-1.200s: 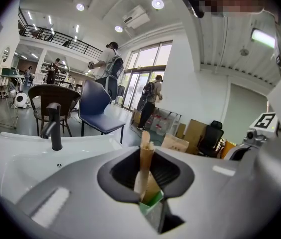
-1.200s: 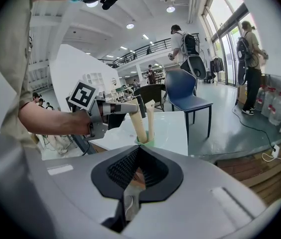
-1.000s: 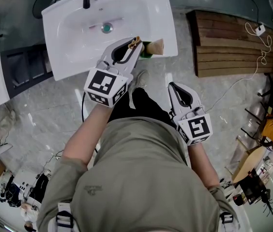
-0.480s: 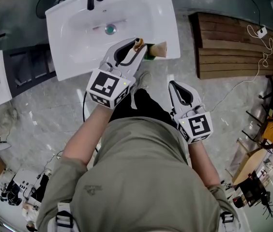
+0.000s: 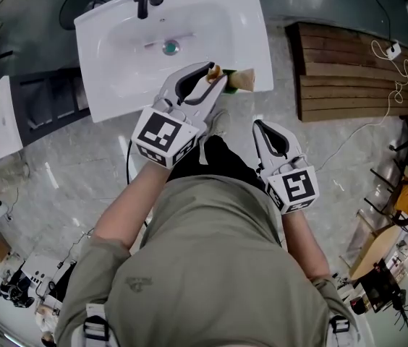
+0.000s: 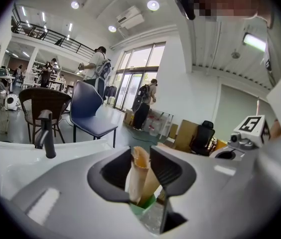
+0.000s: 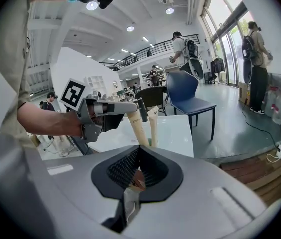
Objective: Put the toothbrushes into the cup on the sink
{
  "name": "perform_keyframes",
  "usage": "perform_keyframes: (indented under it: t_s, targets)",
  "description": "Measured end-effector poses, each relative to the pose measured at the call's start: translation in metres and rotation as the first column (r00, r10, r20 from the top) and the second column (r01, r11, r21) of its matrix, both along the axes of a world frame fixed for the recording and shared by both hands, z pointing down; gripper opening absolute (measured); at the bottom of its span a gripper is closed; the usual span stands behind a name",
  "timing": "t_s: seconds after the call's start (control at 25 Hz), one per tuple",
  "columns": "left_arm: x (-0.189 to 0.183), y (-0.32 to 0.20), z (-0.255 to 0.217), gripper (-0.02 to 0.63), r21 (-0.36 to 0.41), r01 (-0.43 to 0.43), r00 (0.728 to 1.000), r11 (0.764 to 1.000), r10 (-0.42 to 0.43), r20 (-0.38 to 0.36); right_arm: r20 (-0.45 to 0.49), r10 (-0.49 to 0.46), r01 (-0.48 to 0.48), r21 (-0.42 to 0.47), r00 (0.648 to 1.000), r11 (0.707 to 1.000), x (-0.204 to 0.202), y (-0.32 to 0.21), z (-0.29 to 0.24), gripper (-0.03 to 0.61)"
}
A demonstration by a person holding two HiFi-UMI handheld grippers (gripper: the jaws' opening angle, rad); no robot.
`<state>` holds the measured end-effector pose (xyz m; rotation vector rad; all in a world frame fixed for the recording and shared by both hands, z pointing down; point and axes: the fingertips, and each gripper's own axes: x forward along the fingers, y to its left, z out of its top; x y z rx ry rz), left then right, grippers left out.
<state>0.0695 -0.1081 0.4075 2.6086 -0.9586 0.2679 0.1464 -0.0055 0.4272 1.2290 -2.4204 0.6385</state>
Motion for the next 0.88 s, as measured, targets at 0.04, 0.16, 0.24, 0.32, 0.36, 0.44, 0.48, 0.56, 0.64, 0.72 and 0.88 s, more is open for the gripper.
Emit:
perform_keyframes:
  t_s: [0.04, 0.16, 0.24, 0.32, 0.36, 0.44, 0.48, 0.56, 0.64, 0.72, 0.88]
  targets:
    - [0.000, 0.000, -0.002, 0.083, 0.002, -0.002, 1.000, 1.000, 0.002, -0.002, 0.001, 0.000, 0.000, 0.002, 1.000, 1.000, -0.001, -0.001, 0.000, 0.011]
    - [-0.003, 0.001, -0.010, 0.084, 0.013, -0.006, 1.000, 1.000, 0.006, -0.008, 0.006, 0.001, -0.001, 0.010, 1.000, 1.000, -0.006, -0.003, -0.003, 0.011]
    - [-0.006, -0.001, -0.017, 0.084, 0.024, -0.004, 1.000, 1.000, 0.005, -0.015, 0.011, 0.002, -0.003, 0.018, 1.000, 1.000, -0.009, -0.005, -0.004, 0.011]
    - [-0.009, -0.002, -0.026, 0.084, 0.035, -0.004, 1.000, 0.999, 0.005, -0.023, 0.012, 0.003, -0.003, 0.026, 1.000, 1.000, -0.012, -0.007, -0.008, 0.011]
    - [-0.011, -0.002, -0.030, 0.084, 0.041, -0.004, 1.000, 0.999, 0.005, -0.026, 0.013, 0.004, -0.004, 0.030, 1.000, 1.000, -0.013, -0.008, -0.009, 0.011]
    - [-0.015, -0.002, -0.039, 0.084, 0.055, -0.003, 1.000, 0.999, 0.004, -0.029, 0.016, 0.008, -0.009, 0.037, 1.000, 0.999, -0.015, -0.010, -0.011, 0.011]
    - [-0.017, -0.001, -0.043, 0.084, 0.061, -0.002, 1.000, 0.998, 0.004, -0.029, 0.017, 0.011, -0.012, 0.041, 1.000, 0.999, -0.016, -0.010, -0.013, 0.011]
    - [-0.023, -0.001, -0.049, 0.084, 0.072, -0.001, 1.000, 0.997, 0.004, -0.029, 0.018, 0.017, -0.018, 0.054, 1.000, 0.998, -0.018, -0.013, -0.016, 0.011]
    - [-0.030, 0.000, -0.054, 0.084, 0.080, -0.001, 1.000, 0.997, 0.003, -0.026, 0.019, 0.026, -0.027, 0.065, 0.999, 0.998, -0.020, -0.015, -0.018, 0.011]
    - [-0.037, 0.001, -0.060, 0.084, 0.086, -0.001, 1.000, 0.996, 0.003, -0.021, 0.019, 0.034, -0.036, 0.074, 0.999, 0.997, -0.021, -0.017, -0.022, 0.011]
    - [-0.052, 0.003, -0.069, 0.083, 0.097, 0.002, 1.000, 0.995, 0.000, -0.024, 0.018, 0.054, -0.055, 0.093, 0.998, 0.994, -0.024, -0.021, -0.028, 0.011]
